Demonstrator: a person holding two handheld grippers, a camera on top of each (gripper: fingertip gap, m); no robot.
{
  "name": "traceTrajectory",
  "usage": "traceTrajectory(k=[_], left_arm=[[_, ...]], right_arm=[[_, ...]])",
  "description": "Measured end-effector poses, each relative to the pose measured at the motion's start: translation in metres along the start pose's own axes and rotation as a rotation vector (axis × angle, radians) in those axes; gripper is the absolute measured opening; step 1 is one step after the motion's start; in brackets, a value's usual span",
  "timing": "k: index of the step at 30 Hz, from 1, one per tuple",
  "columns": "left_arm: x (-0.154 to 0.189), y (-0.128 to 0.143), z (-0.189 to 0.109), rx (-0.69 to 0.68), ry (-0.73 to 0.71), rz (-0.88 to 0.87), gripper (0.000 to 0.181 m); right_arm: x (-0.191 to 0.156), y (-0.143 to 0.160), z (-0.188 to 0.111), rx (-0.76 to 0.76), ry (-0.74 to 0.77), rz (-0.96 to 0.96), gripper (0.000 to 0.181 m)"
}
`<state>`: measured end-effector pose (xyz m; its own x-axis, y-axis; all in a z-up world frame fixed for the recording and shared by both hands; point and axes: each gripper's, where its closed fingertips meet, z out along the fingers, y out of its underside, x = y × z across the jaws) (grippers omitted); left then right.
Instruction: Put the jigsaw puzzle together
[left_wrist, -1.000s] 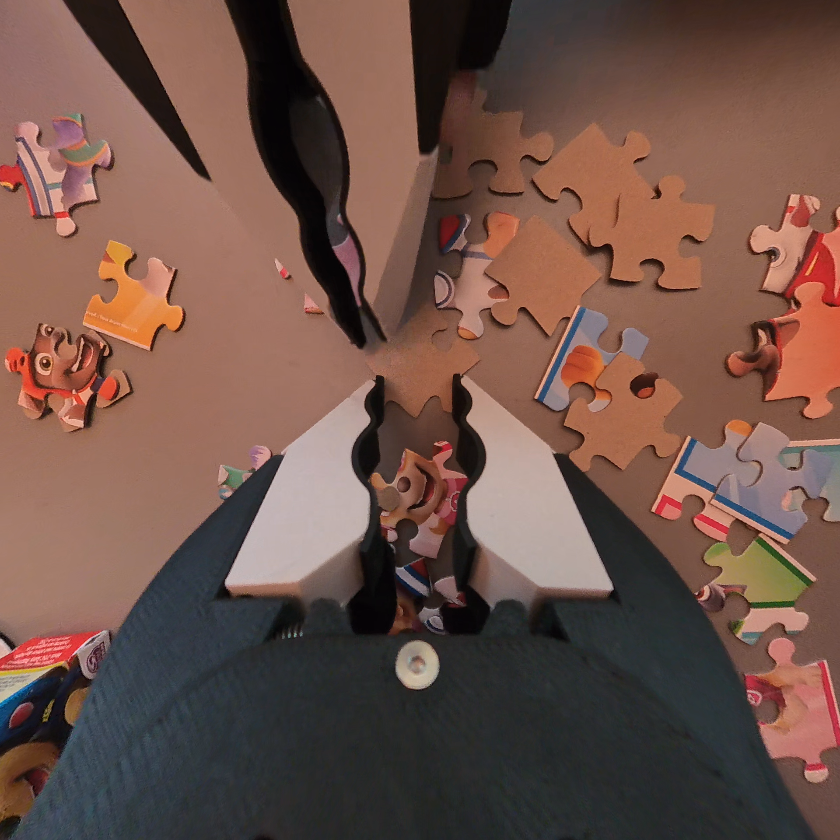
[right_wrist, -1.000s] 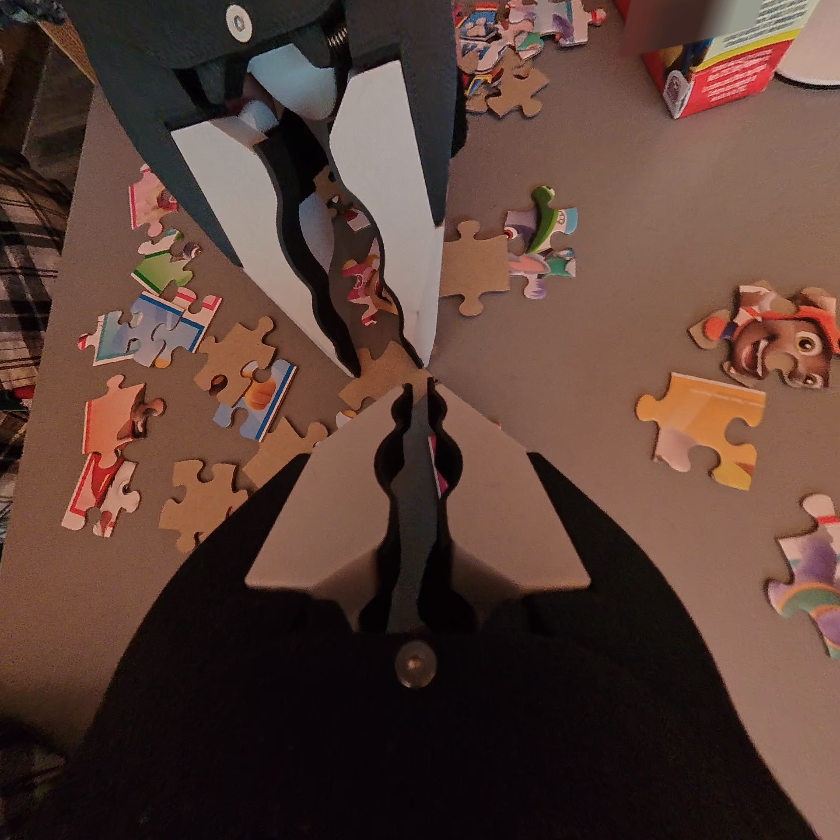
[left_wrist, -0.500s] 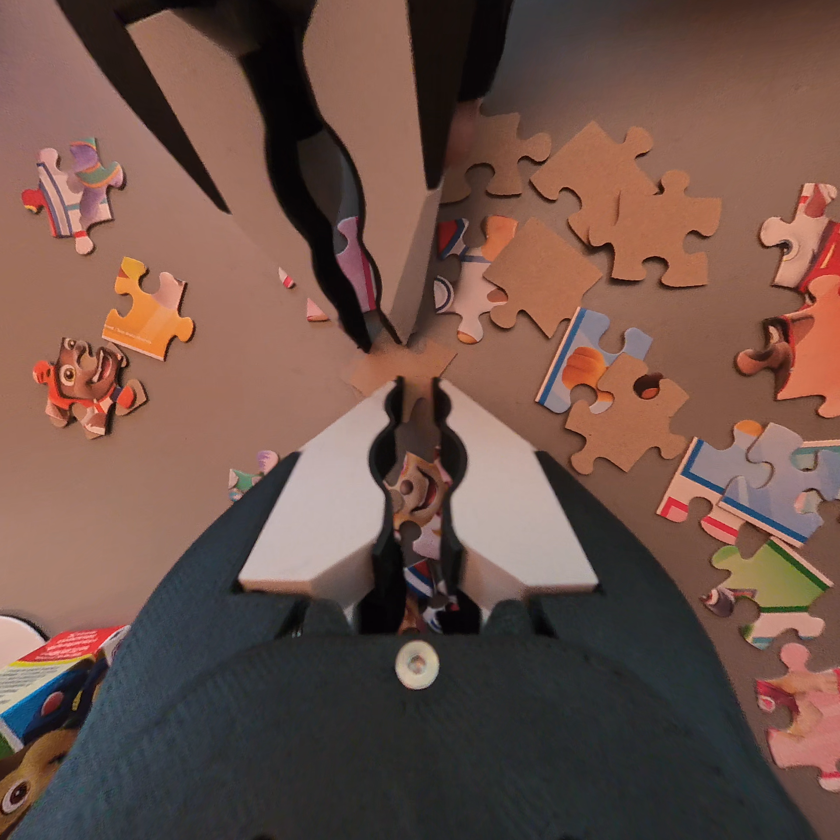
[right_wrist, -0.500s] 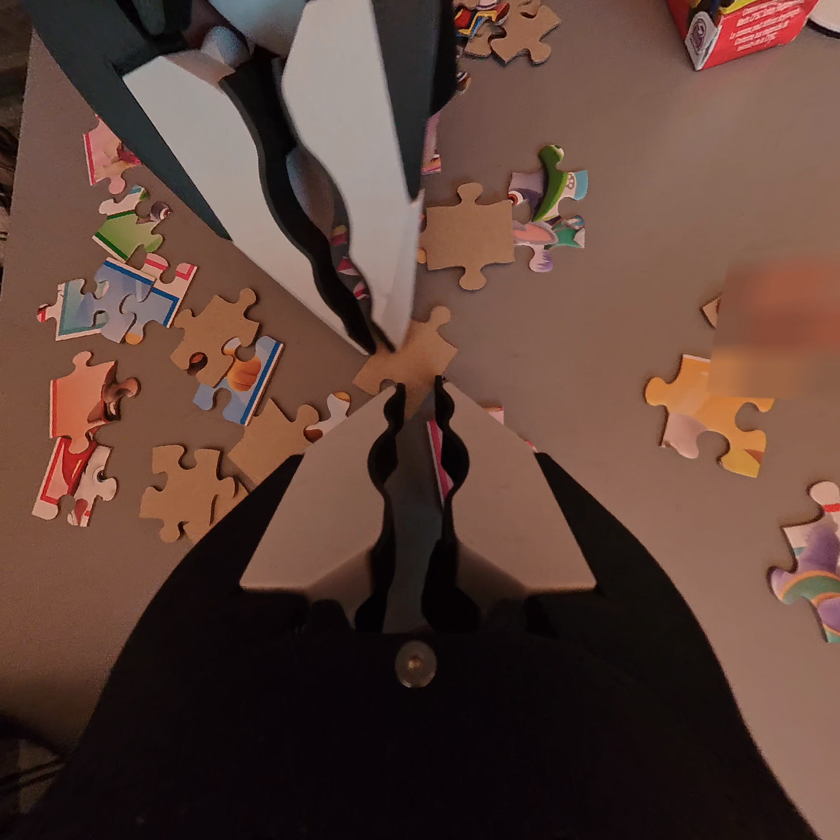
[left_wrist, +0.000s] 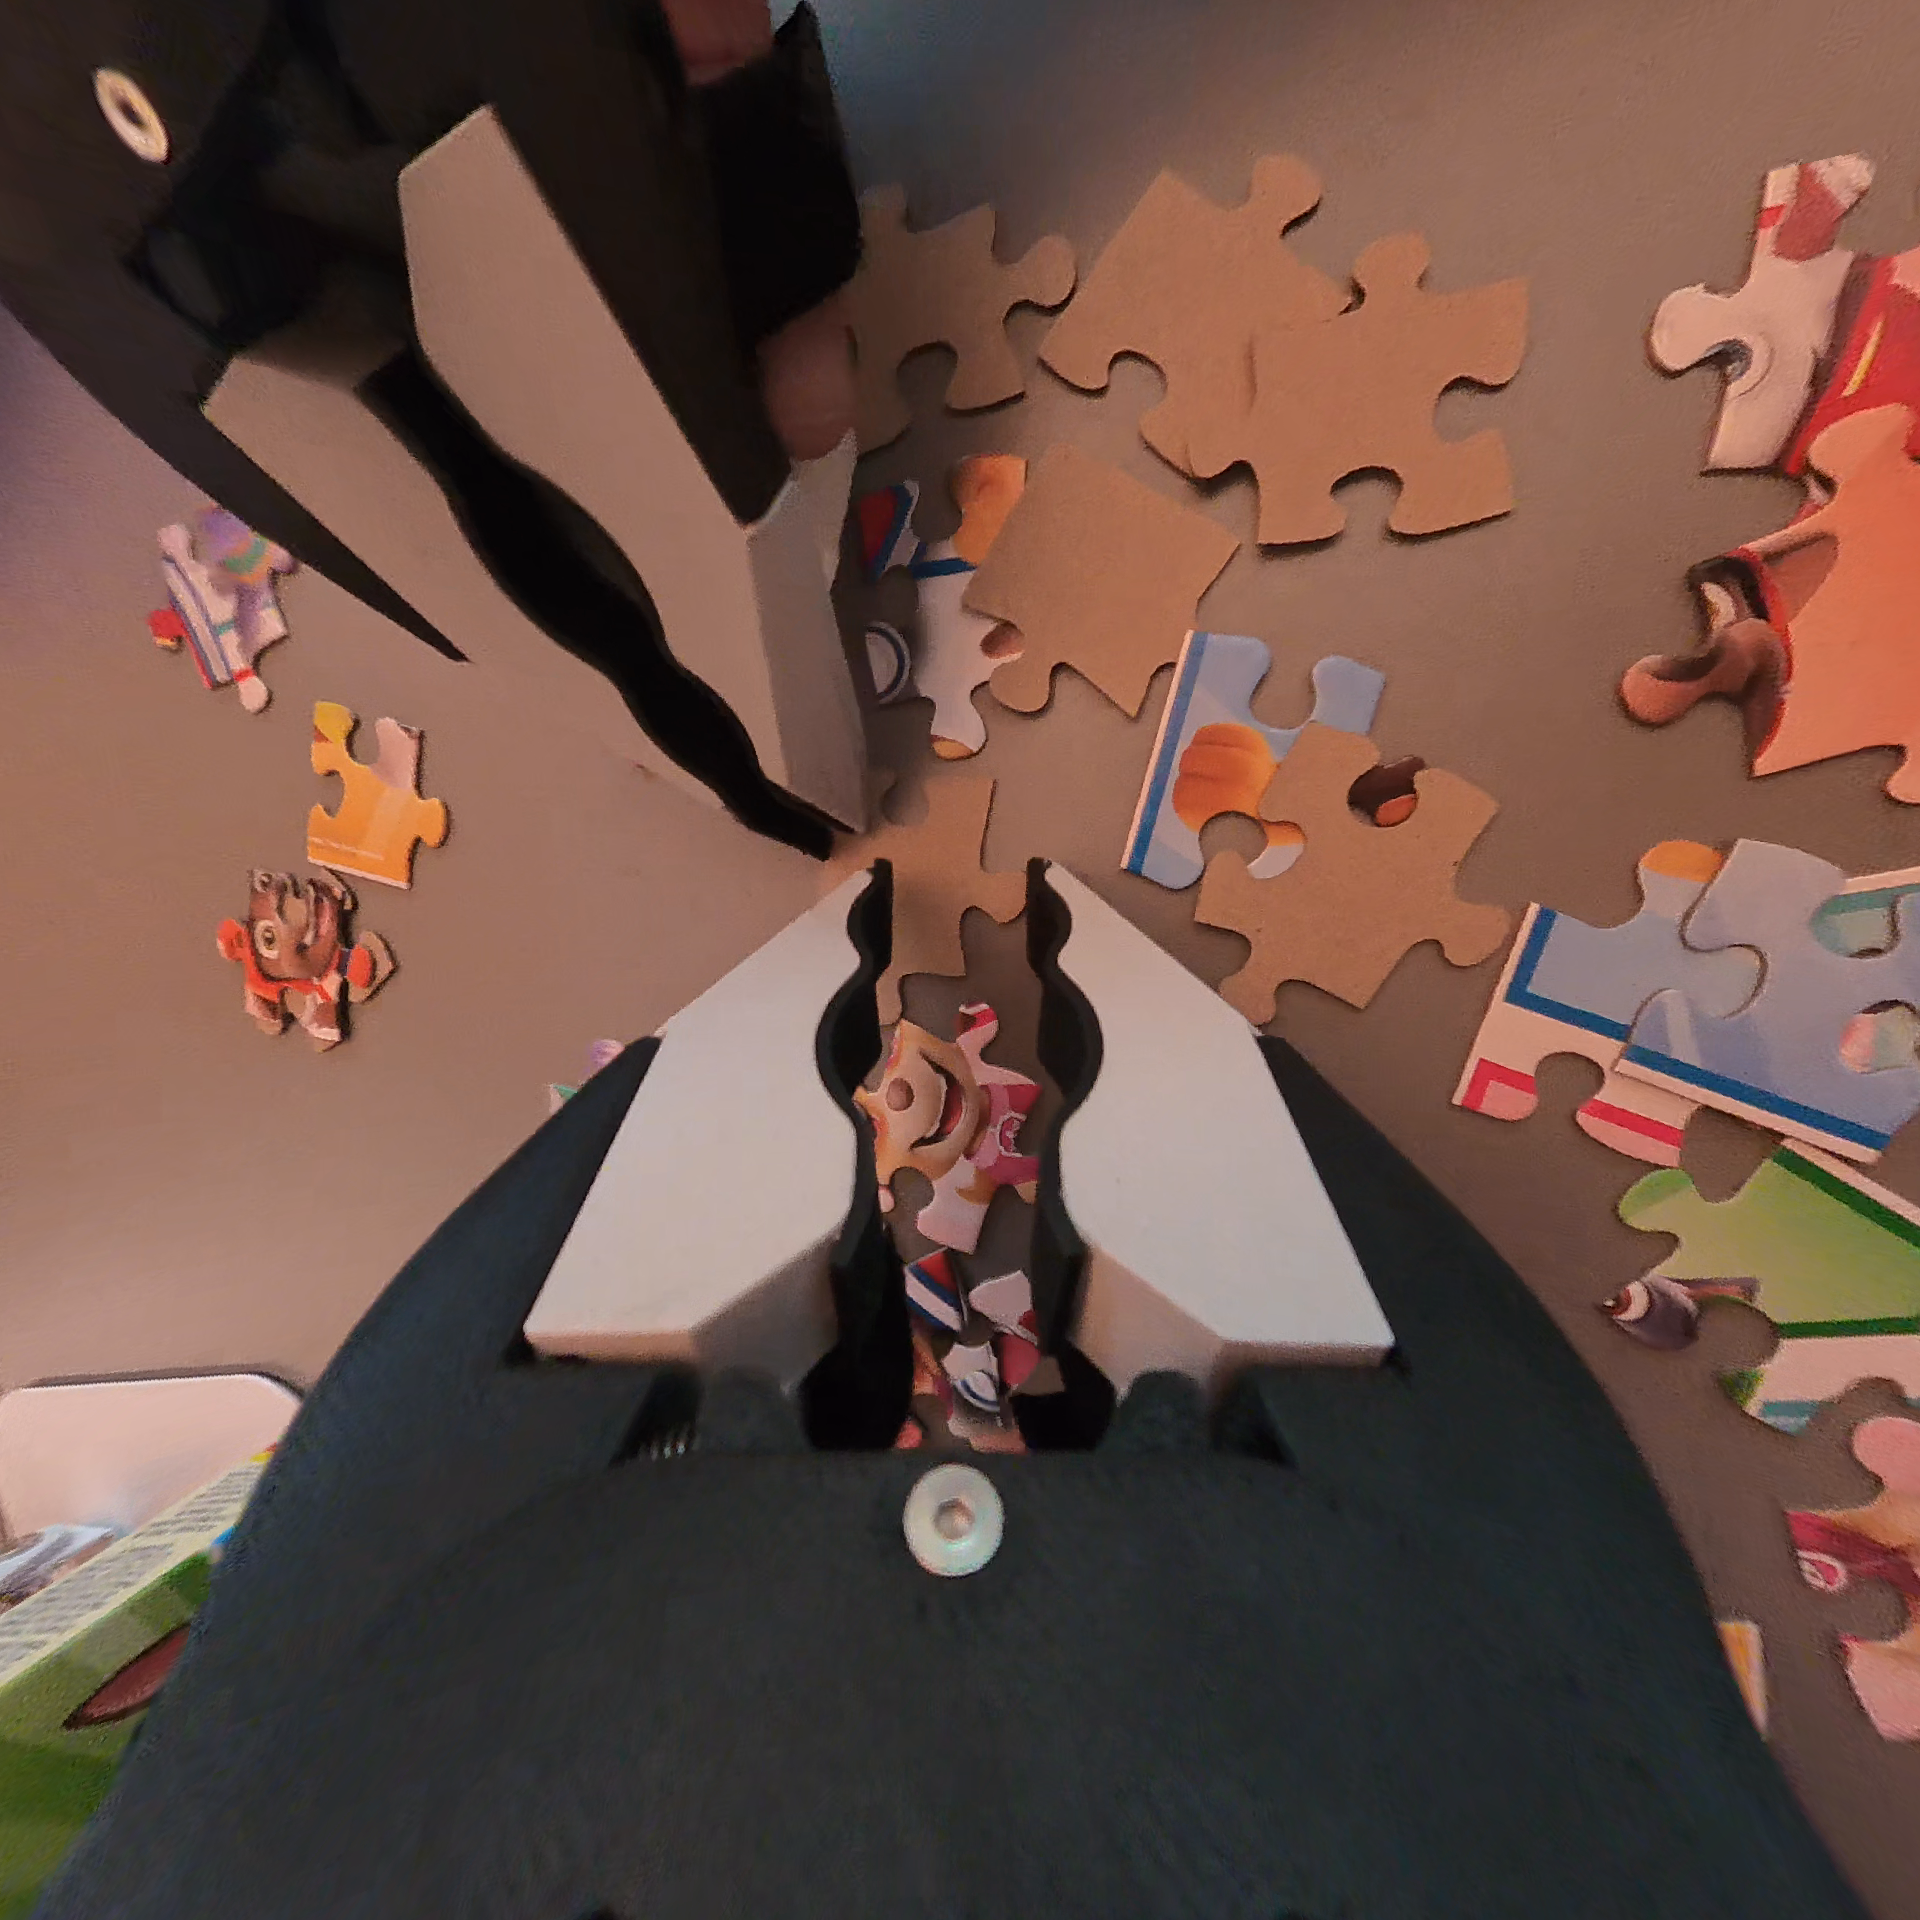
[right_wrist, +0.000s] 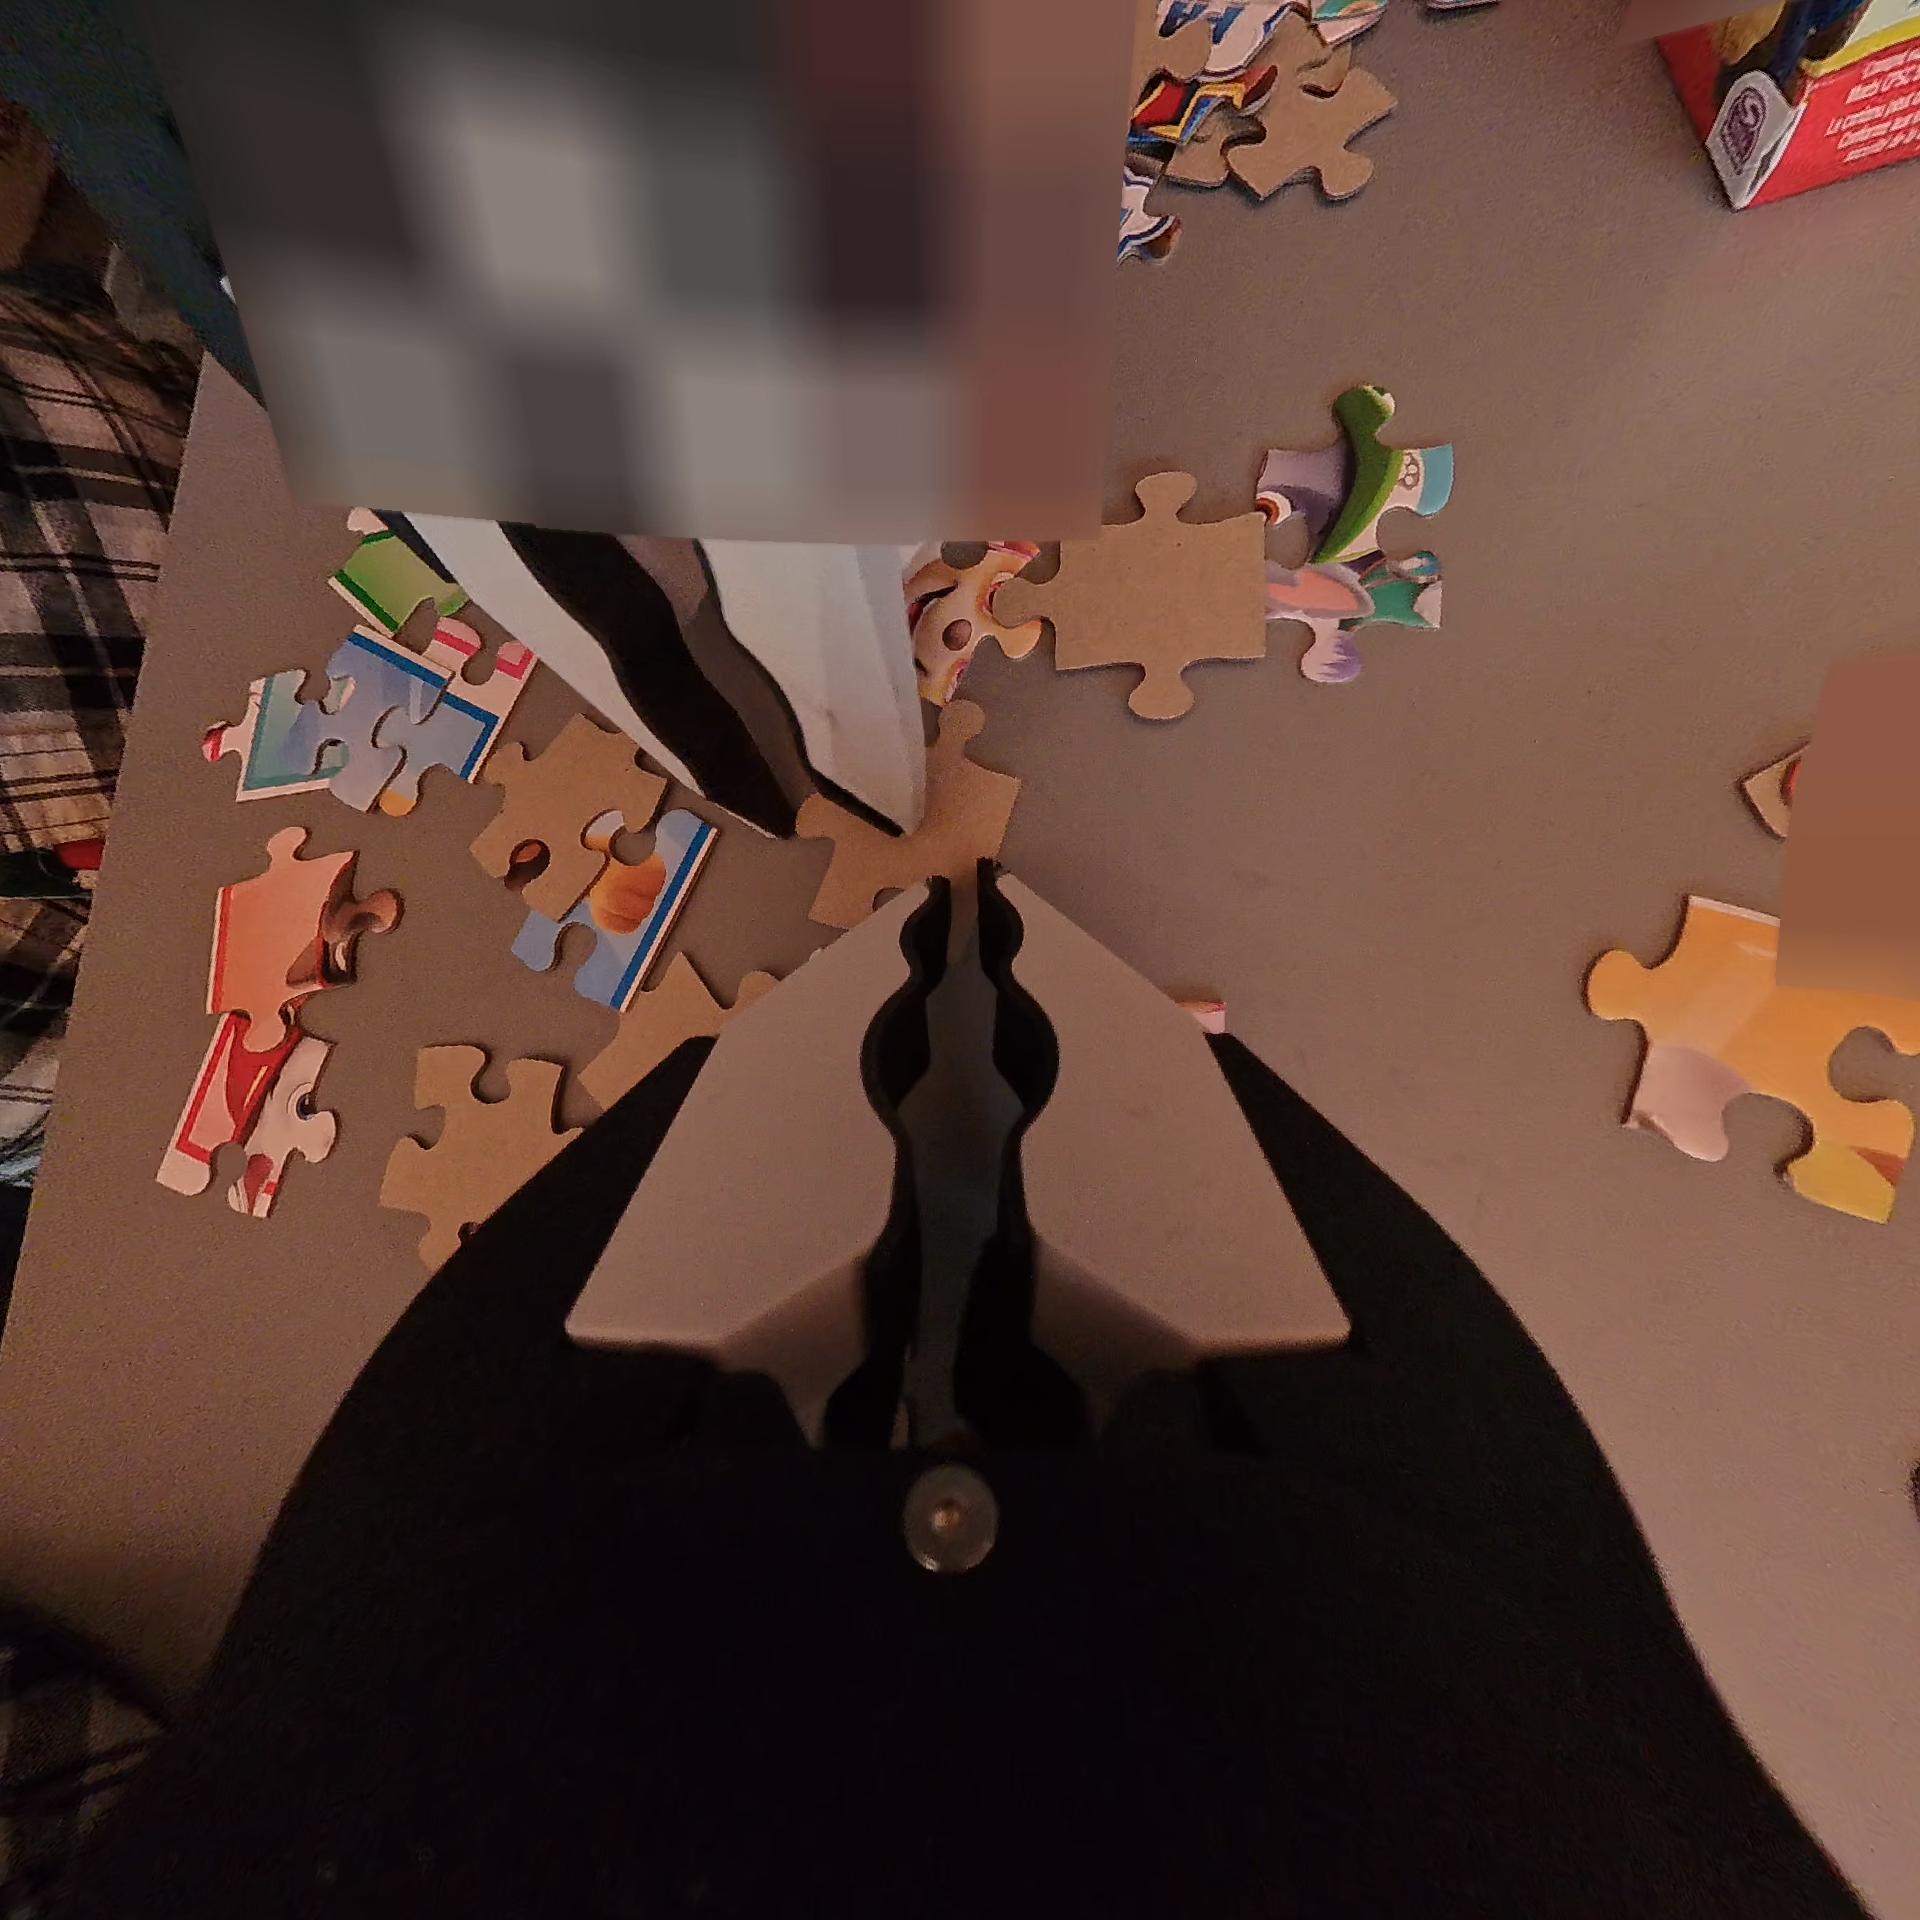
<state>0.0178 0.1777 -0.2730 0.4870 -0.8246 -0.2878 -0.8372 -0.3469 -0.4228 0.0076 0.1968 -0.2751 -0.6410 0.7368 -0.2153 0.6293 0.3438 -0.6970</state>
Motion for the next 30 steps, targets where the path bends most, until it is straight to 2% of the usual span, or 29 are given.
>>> traceTrajectory(k=[4,8,13,17,22,24,30], left_arm=[[0.001,-0.004,0.0,0.015,-0.076,0.075,0.022],[0.0,-0.013,-0.006,0.072,-0.118,0.109,0.01],[-0.002,-0.015,-0.009,0.083,-0.129,0.135,0.006],[-0.019,-0.021,-0.019,0.101,-0.224,0.161,0.0],[-0.032,-0.012,-0.011,0.058,-0.213,0.148,0.0],[-0.031,-0.014,-0.014,0.087,-0.165,0.091,0.0],[-0.004,0.003,-0.017,0.021,0.027,0.023,0.047]], right_arm=[[0.001,0.0,0.0,0.008,-0.004,0.012,0.003],[0.0,-0.001,-0.002,0.022,-0.017,0.021,0.0],[0.001,-0.002,-0.004,0.032,-0.015,0.03,0.0],[-0.002,0.001,-0.003,0.014,-0.04,0.036,0.0],[-0.003,0.0,-0.001,0.012,-0.042,0.038,0.0],[-0.003,0.001,-0.002,0.012,-0.041,0.038,0.0],[-0.002,0.001,-0.002,0.012,-0.041,0.046,0.0]])
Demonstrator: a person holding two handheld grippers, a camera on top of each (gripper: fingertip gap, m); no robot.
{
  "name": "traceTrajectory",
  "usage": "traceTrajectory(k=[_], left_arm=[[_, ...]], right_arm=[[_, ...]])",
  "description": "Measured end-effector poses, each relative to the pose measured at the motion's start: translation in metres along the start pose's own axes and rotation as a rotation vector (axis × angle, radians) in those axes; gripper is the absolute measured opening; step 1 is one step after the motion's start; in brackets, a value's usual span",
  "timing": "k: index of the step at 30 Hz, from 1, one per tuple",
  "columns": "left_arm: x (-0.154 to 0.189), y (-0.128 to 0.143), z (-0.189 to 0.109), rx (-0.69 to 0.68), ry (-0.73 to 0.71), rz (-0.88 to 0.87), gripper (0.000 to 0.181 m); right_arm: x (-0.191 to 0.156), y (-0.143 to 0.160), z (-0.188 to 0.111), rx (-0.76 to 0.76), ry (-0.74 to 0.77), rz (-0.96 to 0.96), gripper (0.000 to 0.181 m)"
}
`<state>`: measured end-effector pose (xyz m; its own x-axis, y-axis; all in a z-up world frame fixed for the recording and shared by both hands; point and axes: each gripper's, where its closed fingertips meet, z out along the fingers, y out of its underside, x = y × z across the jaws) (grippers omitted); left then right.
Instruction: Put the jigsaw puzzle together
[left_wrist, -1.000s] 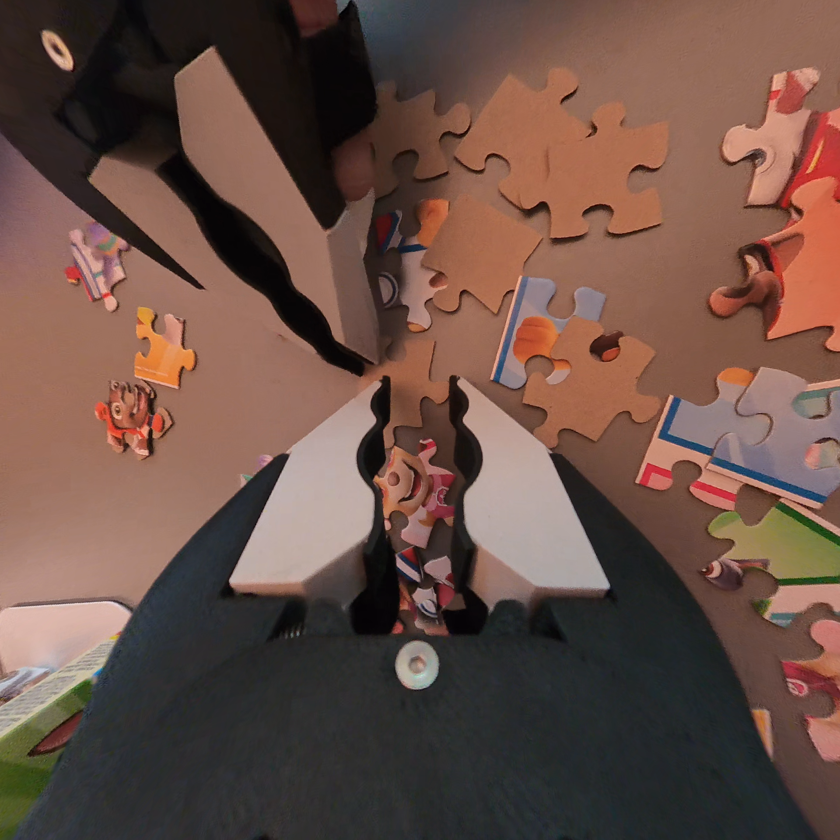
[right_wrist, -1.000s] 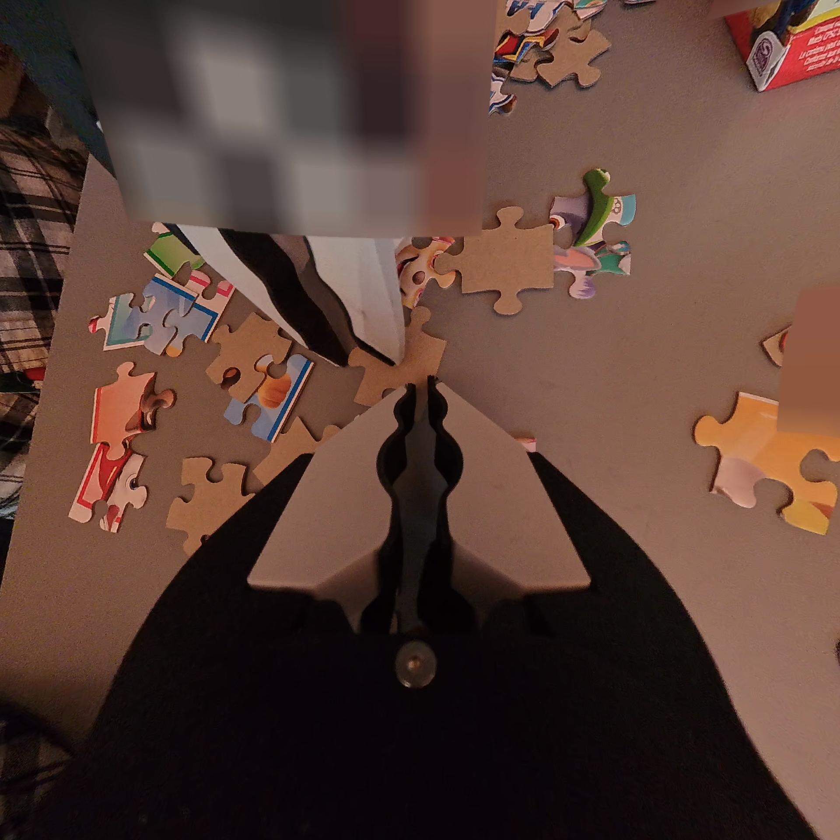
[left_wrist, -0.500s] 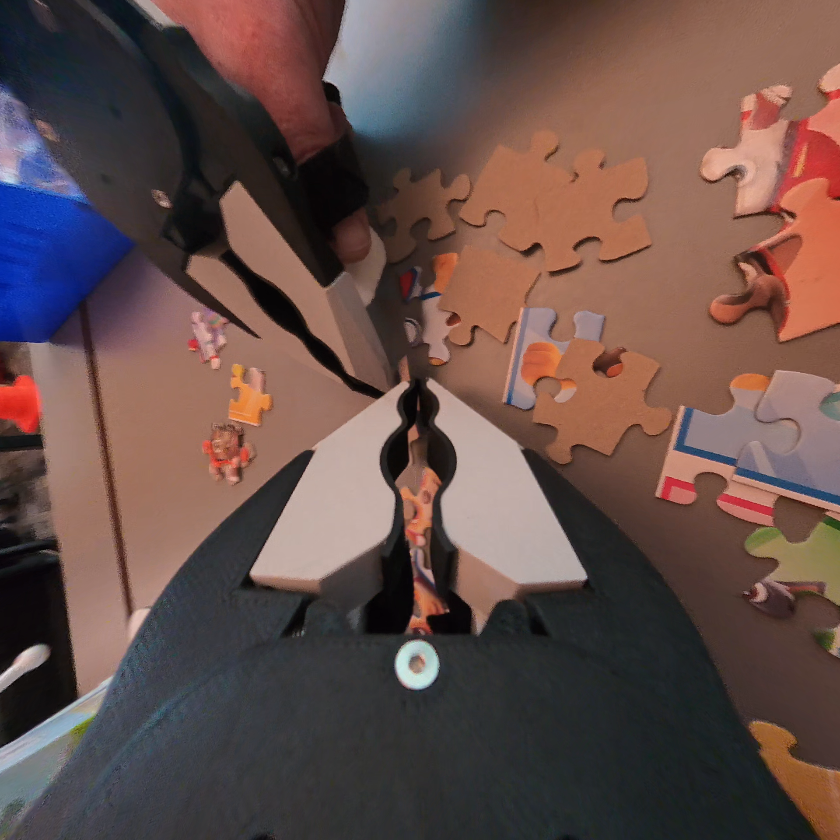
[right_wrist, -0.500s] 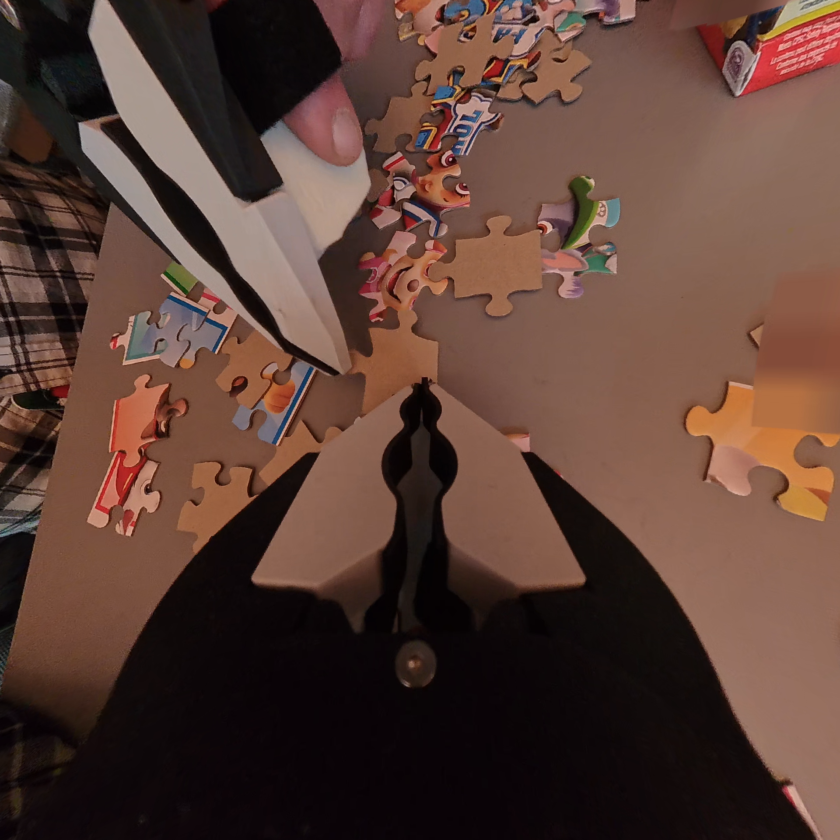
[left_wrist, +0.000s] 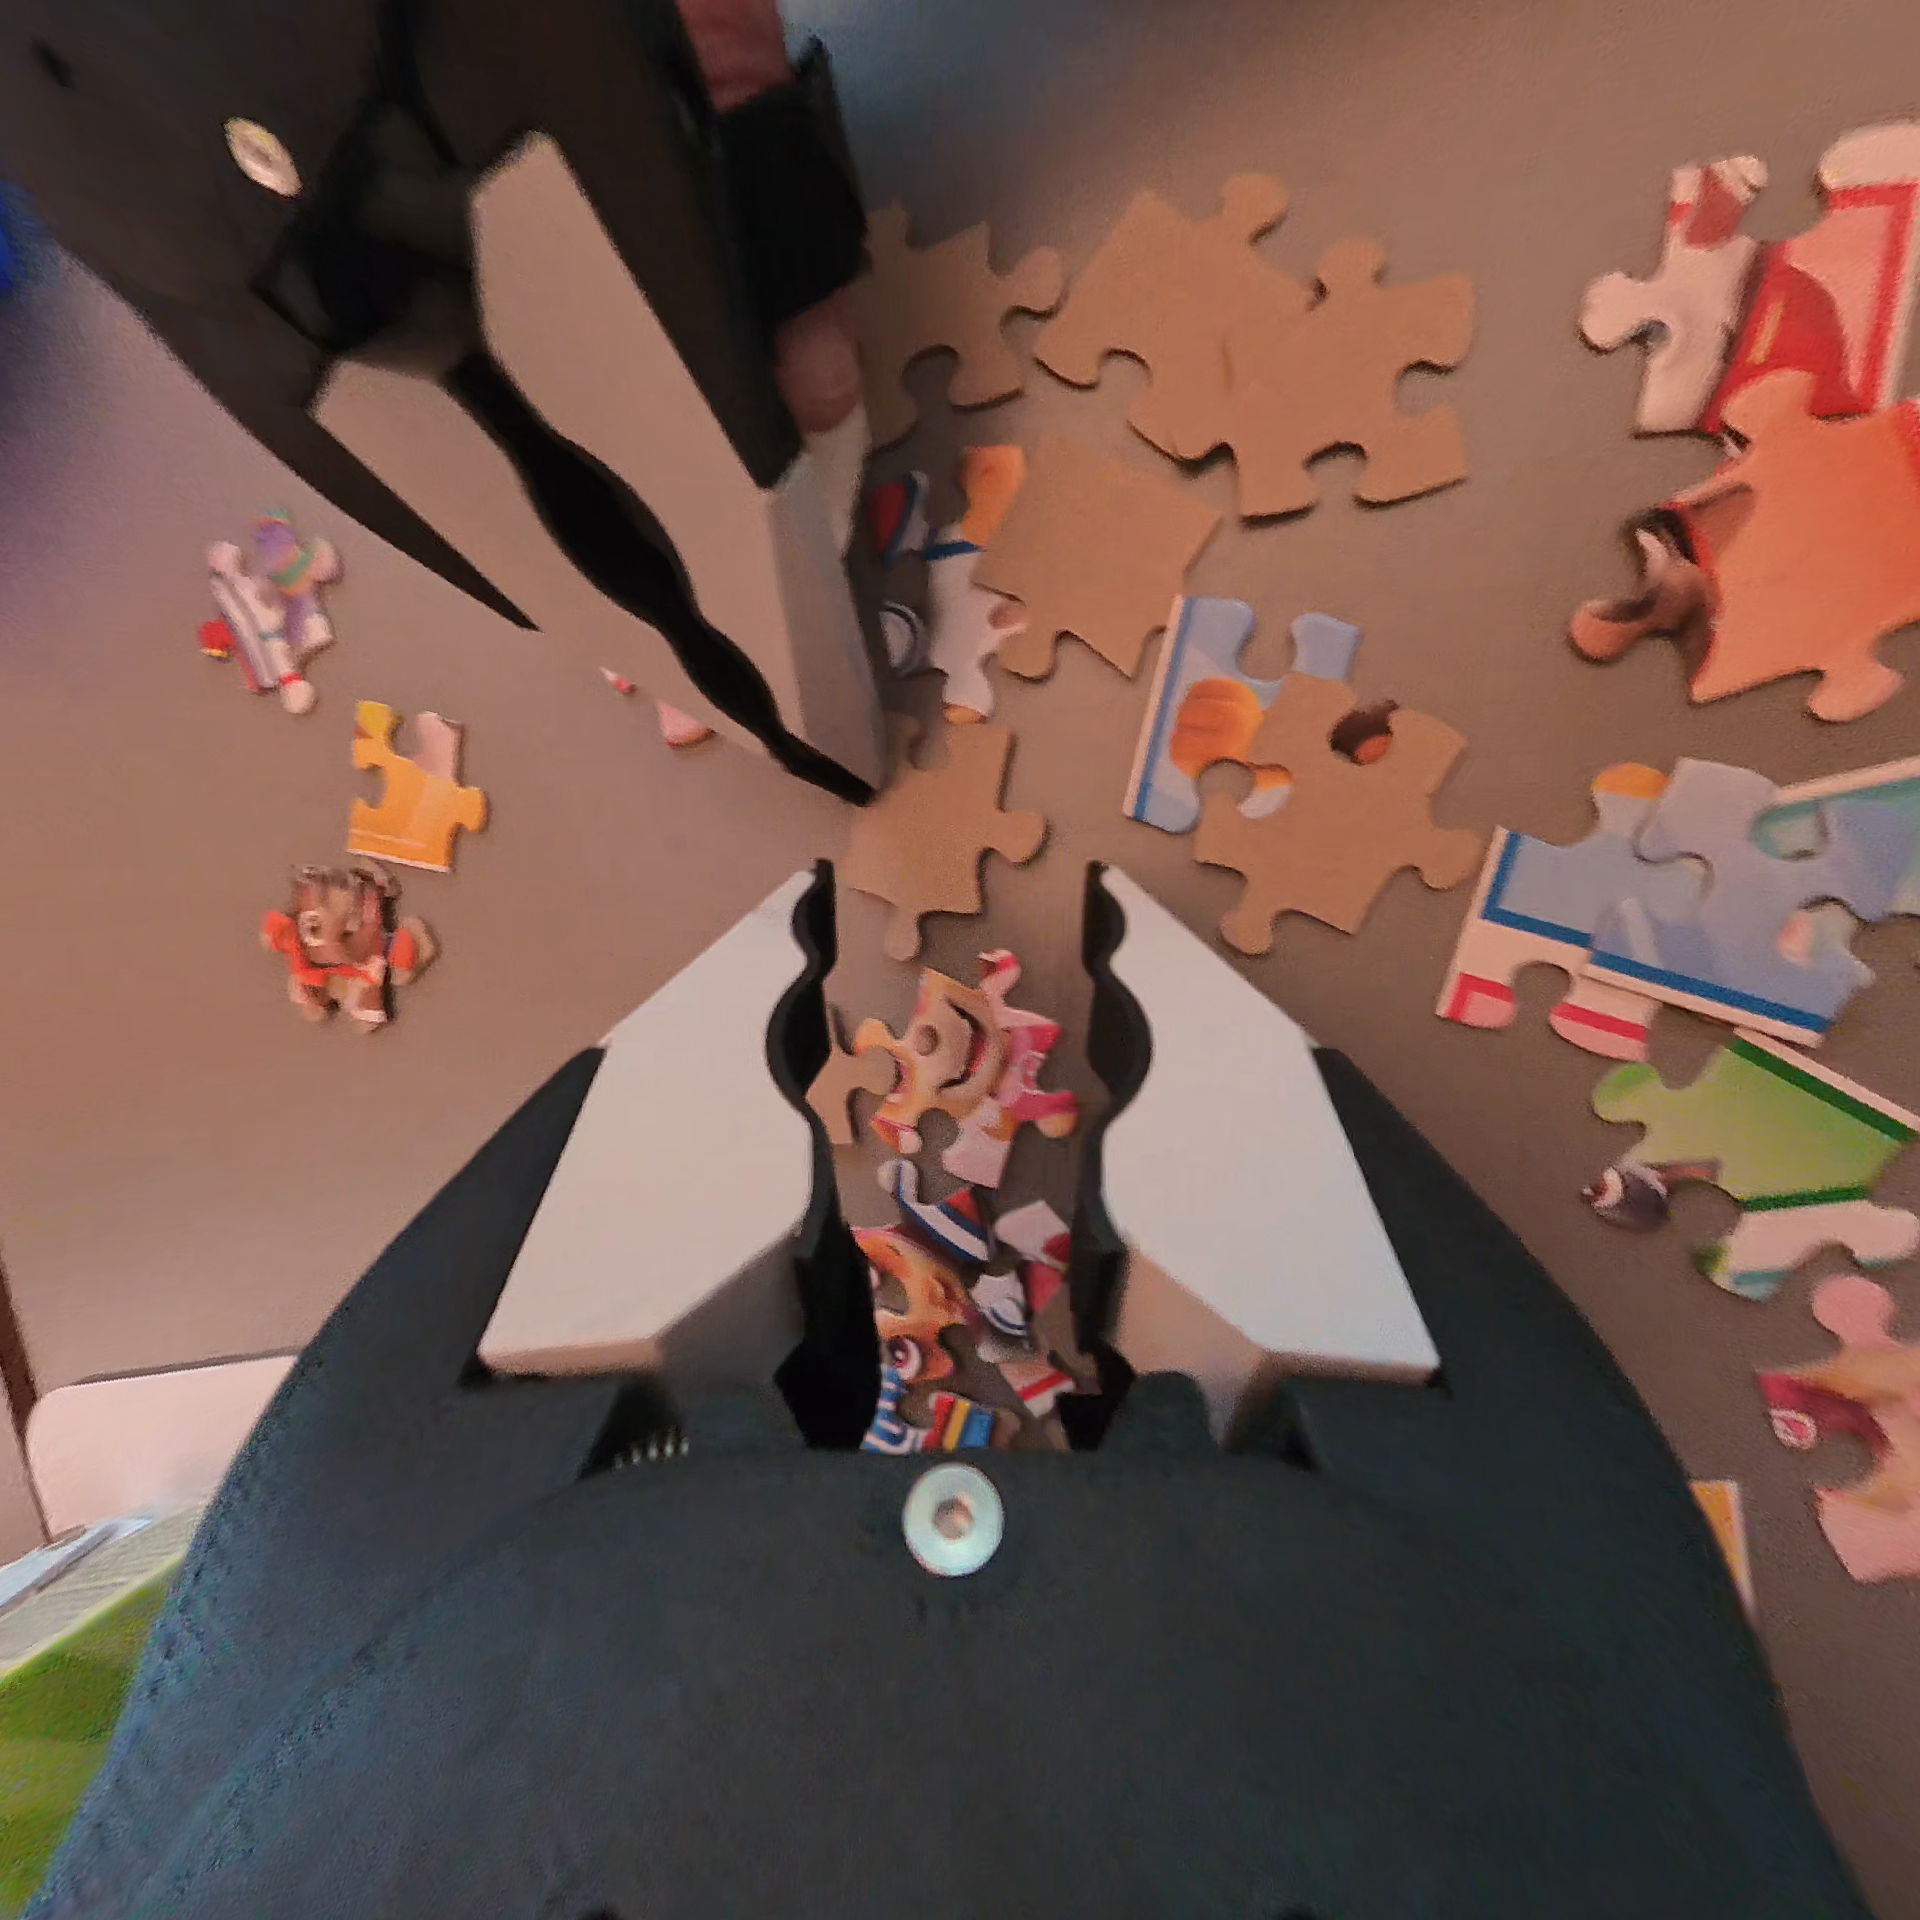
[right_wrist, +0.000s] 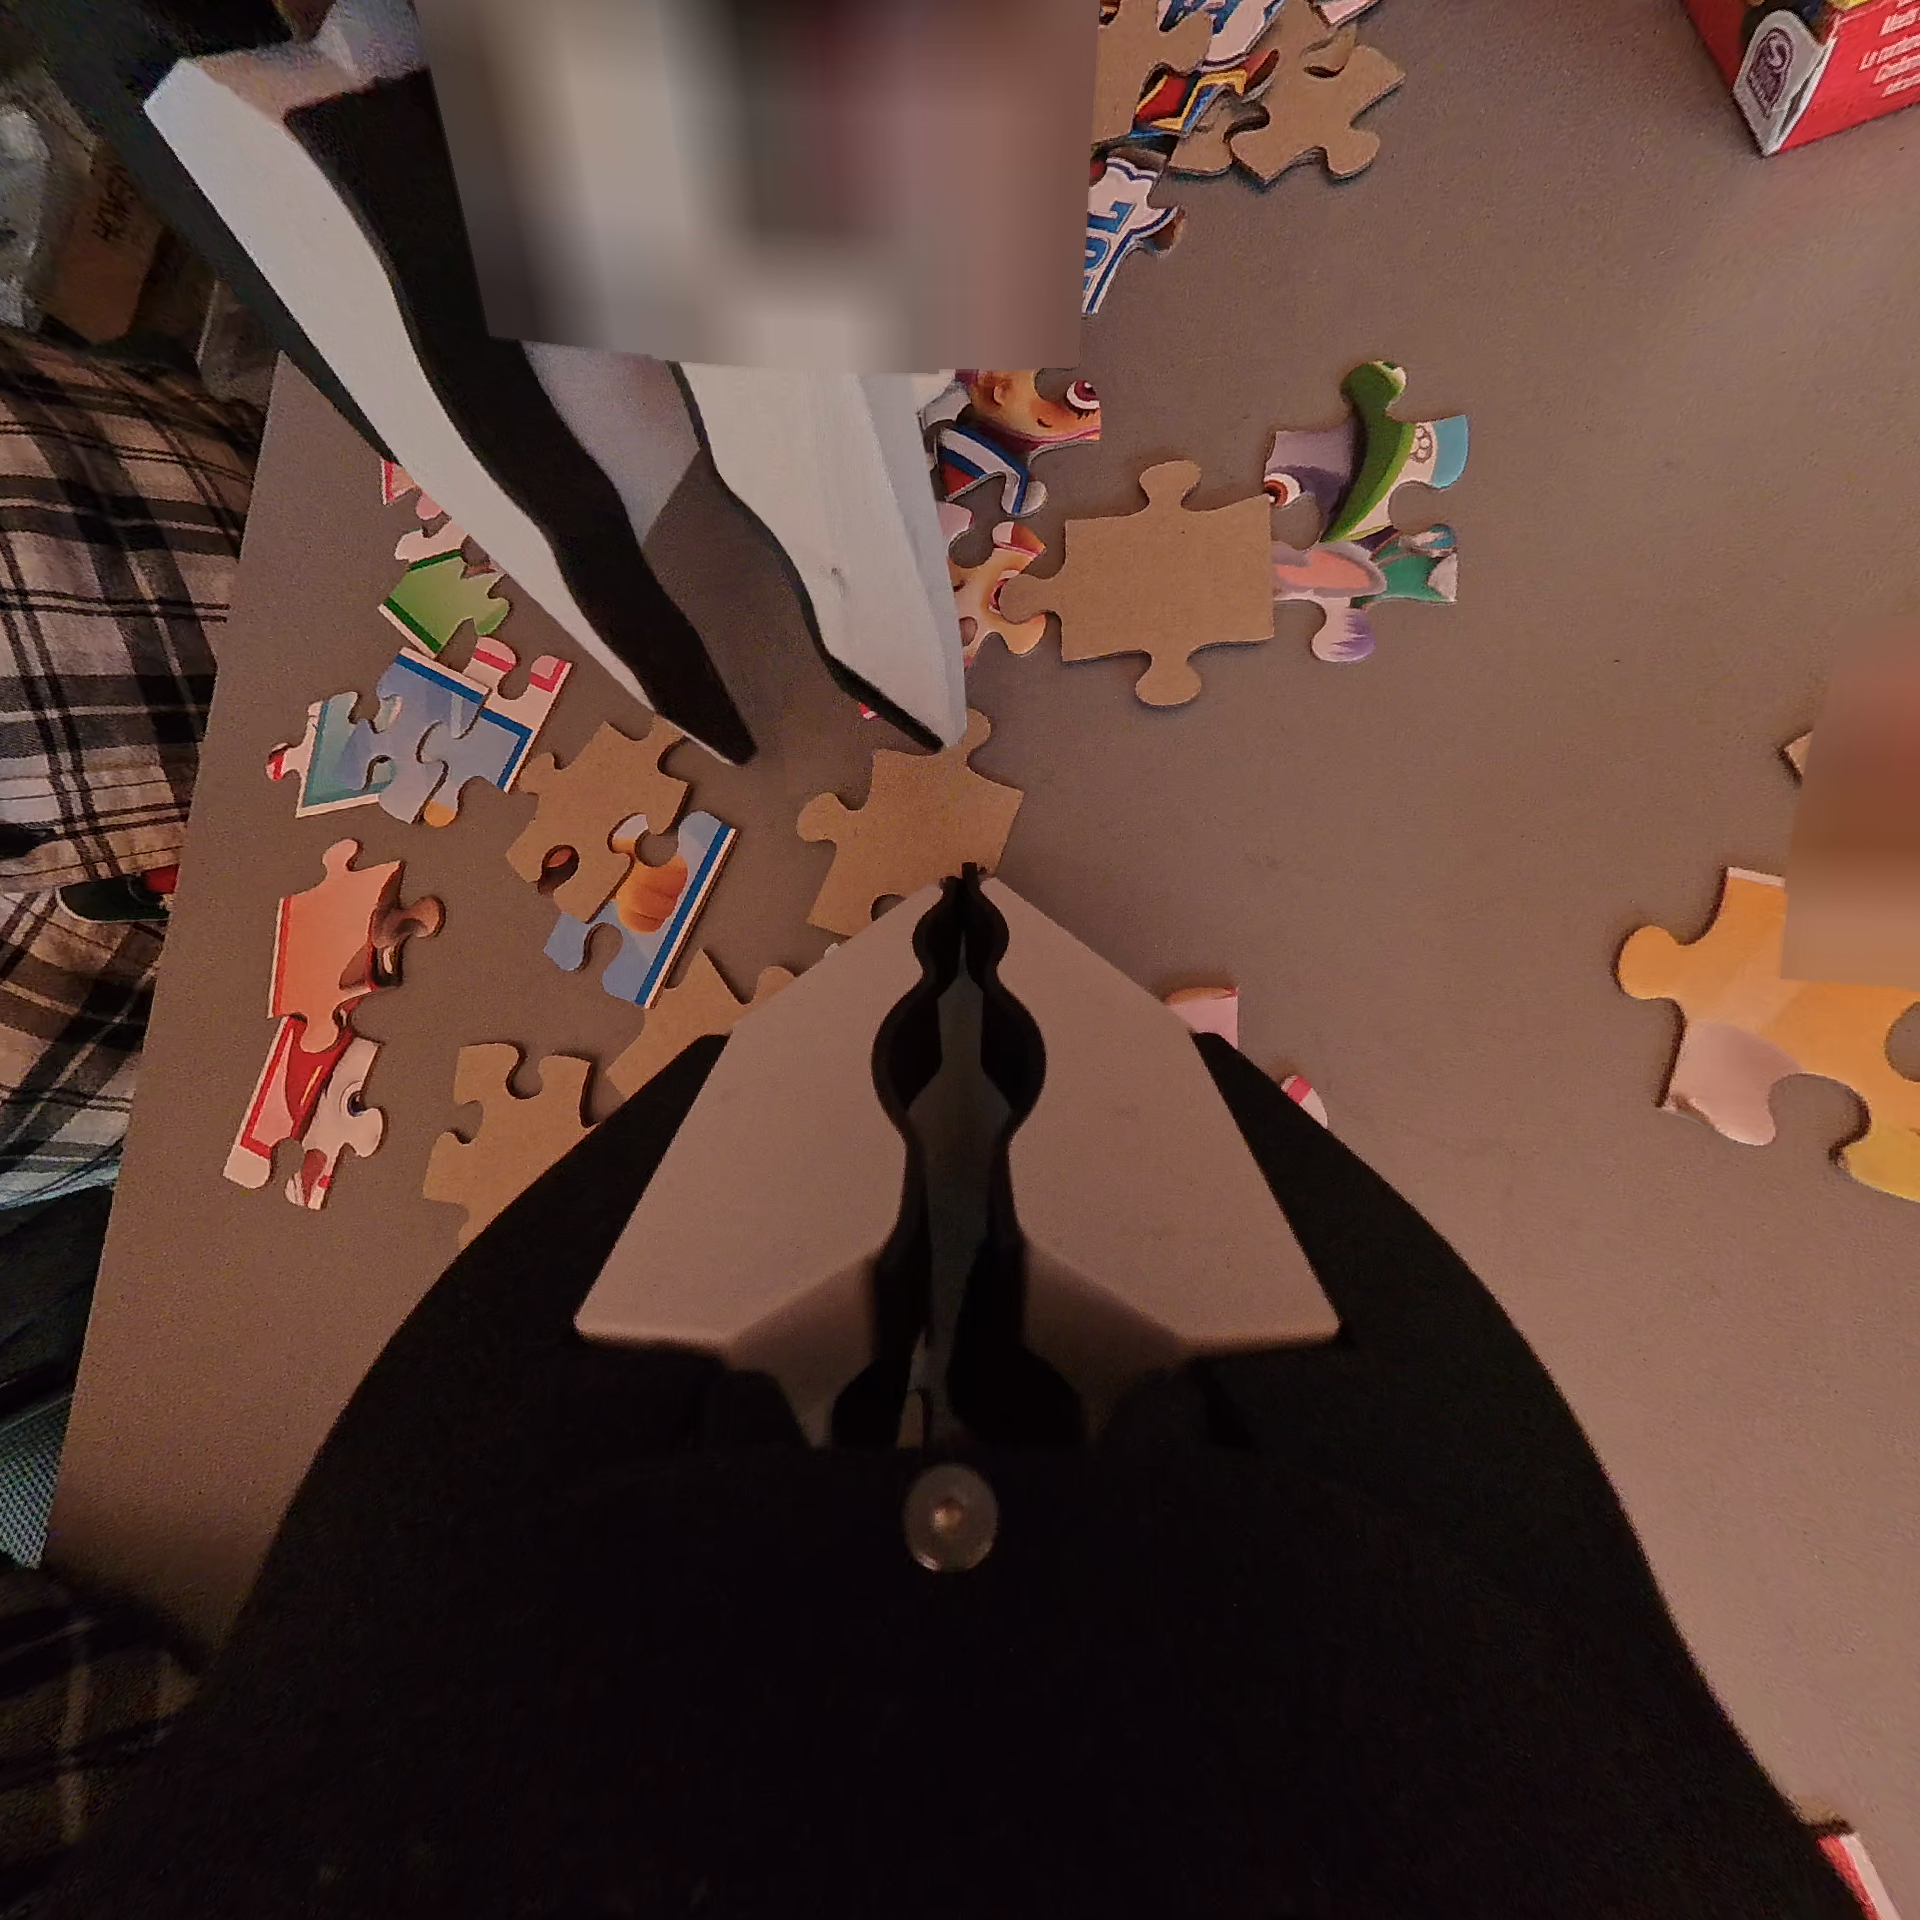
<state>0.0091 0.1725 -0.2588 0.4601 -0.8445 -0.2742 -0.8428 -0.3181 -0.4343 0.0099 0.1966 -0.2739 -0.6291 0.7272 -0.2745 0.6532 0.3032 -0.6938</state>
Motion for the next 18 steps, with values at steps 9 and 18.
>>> traceTrajectory(k=[9,18], left_arm=[[-0.003,0.003,0.013,-0.029,-0.15,0.113,0.025],[0.004,-0.013,0.013,0.046,-0.224,0.252,0.01]], right_arm=[[-0.005,0.0,0.002,-0.005,-0.023,0.0,0.0],[-0.005,-0.001,0.001,0.003,-0.027,0.009,0.0]])
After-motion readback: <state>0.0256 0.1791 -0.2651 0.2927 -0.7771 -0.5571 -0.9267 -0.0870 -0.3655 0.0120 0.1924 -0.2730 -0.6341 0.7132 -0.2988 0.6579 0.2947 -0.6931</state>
